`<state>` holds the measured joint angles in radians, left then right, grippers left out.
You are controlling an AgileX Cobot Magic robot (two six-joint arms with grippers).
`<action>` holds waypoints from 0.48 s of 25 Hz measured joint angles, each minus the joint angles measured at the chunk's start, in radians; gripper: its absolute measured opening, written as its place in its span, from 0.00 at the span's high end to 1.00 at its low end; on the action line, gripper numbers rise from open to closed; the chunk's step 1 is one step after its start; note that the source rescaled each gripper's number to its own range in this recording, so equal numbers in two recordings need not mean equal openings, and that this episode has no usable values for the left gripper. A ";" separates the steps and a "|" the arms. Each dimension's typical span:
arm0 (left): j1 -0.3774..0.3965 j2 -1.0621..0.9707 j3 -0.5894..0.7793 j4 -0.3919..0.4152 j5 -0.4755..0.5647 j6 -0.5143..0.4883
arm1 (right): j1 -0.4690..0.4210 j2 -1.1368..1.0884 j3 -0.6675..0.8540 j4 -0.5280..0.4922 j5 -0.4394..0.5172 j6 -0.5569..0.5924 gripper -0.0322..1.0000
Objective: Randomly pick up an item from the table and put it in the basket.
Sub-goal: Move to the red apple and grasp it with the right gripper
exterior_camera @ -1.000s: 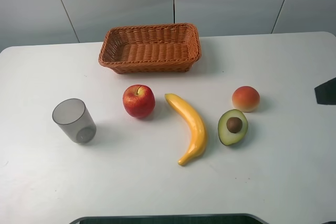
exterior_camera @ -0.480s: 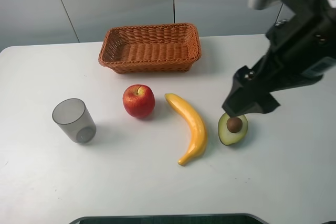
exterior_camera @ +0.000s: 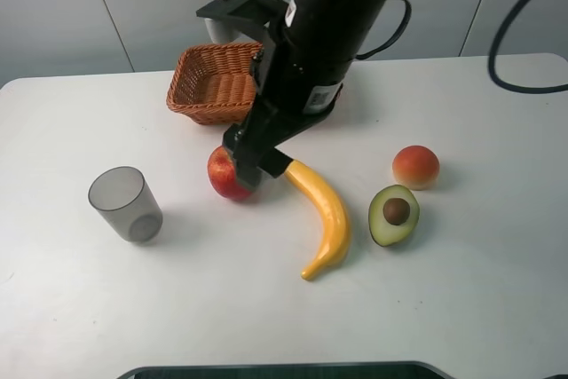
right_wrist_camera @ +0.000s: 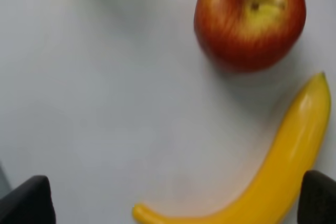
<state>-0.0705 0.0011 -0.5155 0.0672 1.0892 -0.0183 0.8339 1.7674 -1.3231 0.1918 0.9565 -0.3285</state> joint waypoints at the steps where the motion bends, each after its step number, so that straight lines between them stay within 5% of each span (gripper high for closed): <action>1: 0.000 0.000 0.000 0.000 0.000 0.000 | 0.002 0.033 -0.030 -0.004 -0.002 -0.002 0.00; 12: 0.000 -0.001 0.000 0.000 0.000 -0.002 | 0.055 0.280 -0.220 -0.049 -0.087 -0.086 0.00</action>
<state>-0.0705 0.0000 -0.5155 0.0672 1.0892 -0.0202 0.8888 2.0475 -1.5433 0.1424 0.8700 -0.4144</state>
